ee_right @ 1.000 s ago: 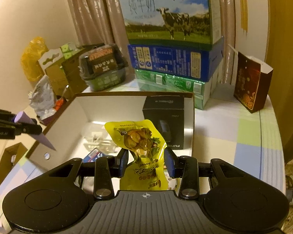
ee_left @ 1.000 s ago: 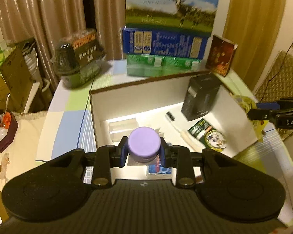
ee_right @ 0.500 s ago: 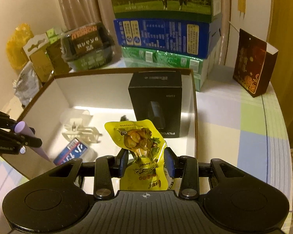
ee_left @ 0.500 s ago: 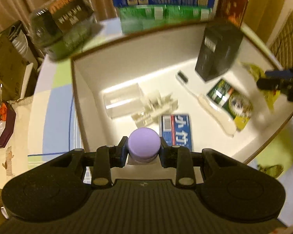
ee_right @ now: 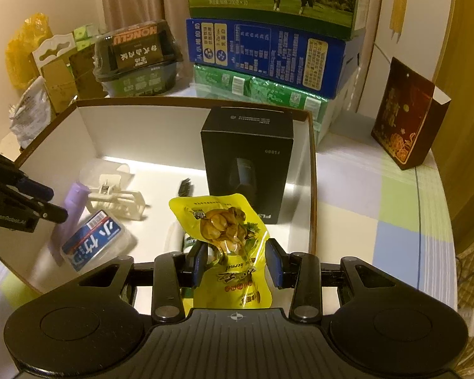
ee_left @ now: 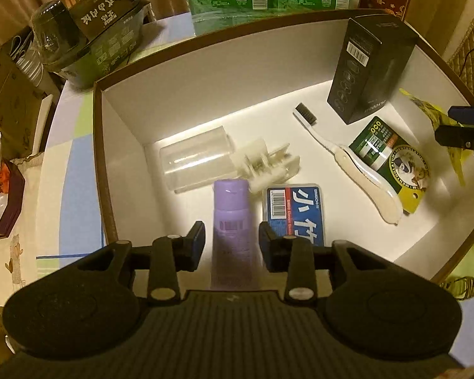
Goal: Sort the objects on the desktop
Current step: 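Lower the purple tube with the left tool while the right tool lowers the yellow pouch, releasing both, then withdraw both tools from the brown box toward the red packet and gold spiral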
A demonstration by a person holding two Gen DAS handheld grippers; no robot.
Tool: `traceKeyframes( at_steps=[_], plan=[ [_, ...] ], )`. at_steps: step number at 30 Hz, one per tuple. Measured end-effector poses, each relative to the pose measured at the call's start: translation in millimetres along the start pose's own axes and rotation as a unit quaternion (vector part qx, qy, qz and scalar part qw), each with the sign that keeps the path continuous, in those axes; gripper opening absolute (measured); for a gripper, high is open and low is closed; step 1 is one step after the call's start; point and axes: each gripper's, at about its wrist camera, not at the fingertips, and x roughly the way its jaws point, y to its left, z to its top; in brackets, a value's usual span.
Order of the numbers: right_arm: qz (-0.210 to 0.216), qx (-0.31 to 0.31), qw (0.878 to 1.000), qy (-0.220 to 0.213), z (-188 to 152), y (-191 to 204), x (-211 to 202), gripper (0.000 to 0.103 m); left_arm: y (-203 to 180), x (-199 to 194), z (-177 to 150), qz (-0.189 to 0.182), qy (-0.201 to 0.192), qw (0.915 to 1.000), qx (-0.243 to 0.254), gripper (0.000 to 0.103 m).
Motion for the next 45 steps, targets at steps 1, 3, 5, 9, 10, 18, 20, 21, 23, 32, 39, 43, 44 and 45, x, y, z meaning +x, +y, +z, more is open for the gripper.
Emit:
traceKeyframes(
  at_steps=[1, 3, 5, 9, 10, 18, 20, 21, 23, 32, 39, 43, 44, 45],
  plan=[
    [0.000, 0.001, 1.000, 0.000, 0, 0, 1, 0.037, 0, -1, 0, 0.000, -0.003, 1.0000, 0.001, 0.038],
    [-0.001, 0.001, 1.000, -0.002, 0, 1, 2, 0.037, -1, -3, 1, 0.003, -0.009, 1.0000, 0.001, 0.042],
    [-0.005, -0.001, 1.000, -0.003, 1, 2, 3, 0.037, -1, -6, 1, 0.008, -0.017, 0.9998, 0.001, 0.047],
    [-0.009, 0.000, 1.000, -0.006, 3, 2, 6, 0.037, 3, -10, 2, 0.008, -0.026, 0.9996, -0.006, 0.049],
    [-0.011, 0.000, 1.000, -0.007, 3, 2, 6, 0.037, 3, -11, 3, 0.008, -0.027, 0.9996, -0.008, 0.050],
    [-0.009, -0.018, 0.999, -0.035, 4, 10, 7, 0.072, 6, -15, 1, 0.006, -0.041, 0.9989, -0.021, 0.064],
    [-0.004, -0.016, 0.999, -0.041, 3, 12, 4, 0.080, 5, -17, 0, 0.006, -0.045, 0.9986, -0.025, 0.069],
    [-0.004, -0.014, 0.999, -0.041, 2, 12, 4, 0.081, 5, -19, -1, 0.004, -0.047, 0.9986, -0.025, 0.069],
    [0.002, -0.008, 0.999, -0.038, 1, 11, 1, 0.086, 4, -21, -2, 0.001, -0.049, 0.9985, -0.026, 0.071],
    [0.030, -0.003, 0.999, -0.017, -5, 12, -18, 0.101, 3, -37, -12, -0.011, -0.056, 0.9972, -0.048, 0.090],
    [0.039, 0.011, 0.999, -0.008, -6, 14, -28, 0.101, -1, -52, -15, -0.009, -0.063, 0.9963, -0.057, 0.095],
    [0.044, 0.008, 0.999, -0.009, -5, 19, -36, 0.101, -5, -61, -16, -0.009, -0.065, 0.9956, -0.066, 0.095],
    [0.045, 0.008, 0.999, -0.009, -5, 20, -38, 0.101, -6, -63, -17, -0.009, -0.065, 0.9955, -0.068, 0.095],
    [0.046, 0.009, 0.999, -0.009, -5, 22, -40, 0.101, -7, -65, -17, -0.008, -0.066, 0.9953, -0.070, 0.095]
  ],
)
